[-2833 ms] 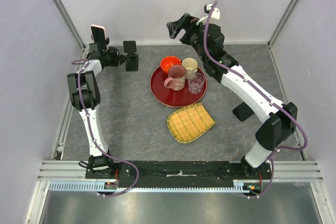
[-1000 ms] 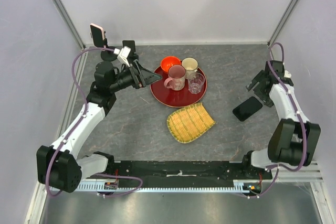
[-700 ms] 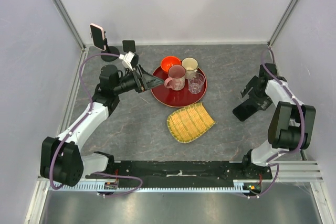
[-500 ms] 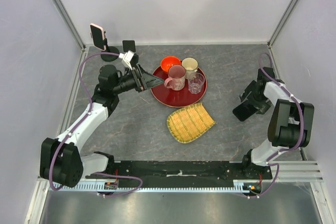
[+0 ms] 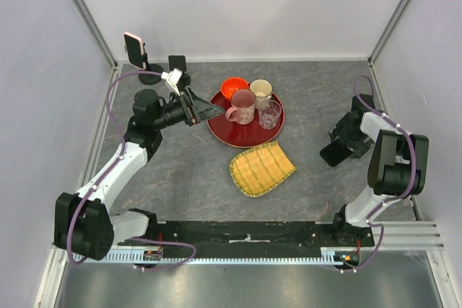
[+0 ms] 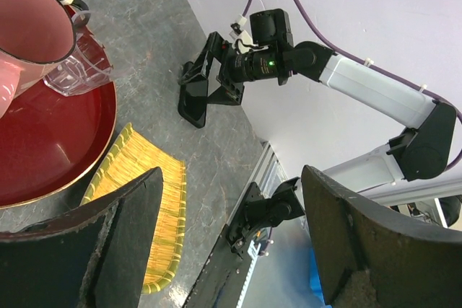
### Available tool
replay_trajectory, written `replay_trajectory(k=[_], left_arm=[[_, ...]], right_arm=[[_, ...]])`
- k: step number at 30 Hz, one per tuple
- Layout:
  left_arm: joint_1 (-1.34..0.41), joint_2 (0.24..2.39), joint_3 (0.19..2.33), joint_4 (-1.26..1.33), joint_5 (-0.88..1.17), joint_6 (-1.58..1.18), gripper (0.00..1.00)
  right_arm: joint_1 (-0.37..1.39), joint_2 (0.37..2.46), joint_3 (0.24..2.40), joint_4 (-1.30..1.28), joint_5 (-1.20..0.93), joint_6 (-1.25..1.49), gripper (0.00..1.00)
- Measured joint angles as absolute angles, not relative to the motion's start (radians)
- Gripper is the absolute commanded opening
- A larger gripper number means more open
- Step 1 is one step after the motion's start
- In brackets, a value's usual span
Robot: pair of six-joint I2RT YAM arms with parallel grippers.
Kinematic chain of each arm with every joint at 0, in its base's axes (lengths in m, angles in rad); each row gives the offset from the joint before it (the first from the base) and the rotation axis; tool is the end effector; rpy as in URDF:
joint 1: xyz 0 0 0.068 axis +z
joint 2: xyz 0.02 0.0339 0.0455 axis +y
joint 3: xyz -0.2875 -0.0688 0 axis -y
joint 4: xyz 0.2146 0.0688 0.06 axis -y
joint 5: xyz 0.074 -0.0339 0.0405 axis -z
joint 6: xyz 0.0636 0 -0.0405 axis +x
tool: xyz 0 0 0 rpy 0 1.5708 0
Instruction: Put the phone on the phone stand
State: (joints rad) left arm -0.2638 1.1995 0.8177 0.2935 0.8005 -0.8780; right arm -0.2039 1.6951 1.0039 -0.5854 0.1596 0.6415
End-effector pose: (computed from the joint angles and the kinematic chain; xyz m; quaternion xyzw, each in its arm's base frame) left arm 0.2343 -0.1106 0.3467 0.0454 0.7271 -0.5779 0.3679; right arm 0.2907 -0.0704 0.1773 0.4152 0.8945 -0.0453 0.1597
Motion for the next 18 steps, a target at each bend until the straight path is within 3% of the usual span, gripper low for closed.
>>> replay_trajectory(k=[2, 4, 5, 7, 8, 9, 13, 18], left_arm=[[-0.264, 1.200, 0.818, 0.294, 0.803, -0.878, 0.83], [-0.264, 1.200, 0.818, 0.293, 0.805, -0.878, 0.83], [-0.264, 1.200, 0.818, 0.292, 0.806, -0.878, 0.83], [-0.264, 1.200, 0.818, 0.284, 0.806, -0.877, 0.83], [-0.264, 1.200, 0.818, 0.281, 0.805, -0.876, 0.83], [-0.264, 1.200, 0.818, 0.278, 0.805, -0.876, 0.83], [-0.264, 1.200, 0.821, 0.263, 0.805, -0.868, 0.83], [-0.264, 1.202, 0.833, 0.228, 0.787, -0.838, 0.83]], right_arm=[[-0.204, 1.688, 0.995, -0.577, 0.165, 0.657, 0.80], [-0.204, 1.672, 0.974, -0.559, 0.174, 0.676, 0.60], [-0.204, 1.665, 0.966, -0.553, 0.176, 0.683, 0.41], [-0.204, 1.655, 0.955, -0.544, 0.181, 0.682, 0.22], [-0.205, 1.649, 0.950, -0.544, 0.186, 0.683, 0.04], [-0.208, 1.639, 0.944, -0.539, 0.187, 0.685, 0.00], [-0.228, 1.501, 0.908, -0.473, 0.213, 0.678, 0.00], [-0.131, 1.408, 0.827, -0.366, 0.195, 0.601, 0.00]])
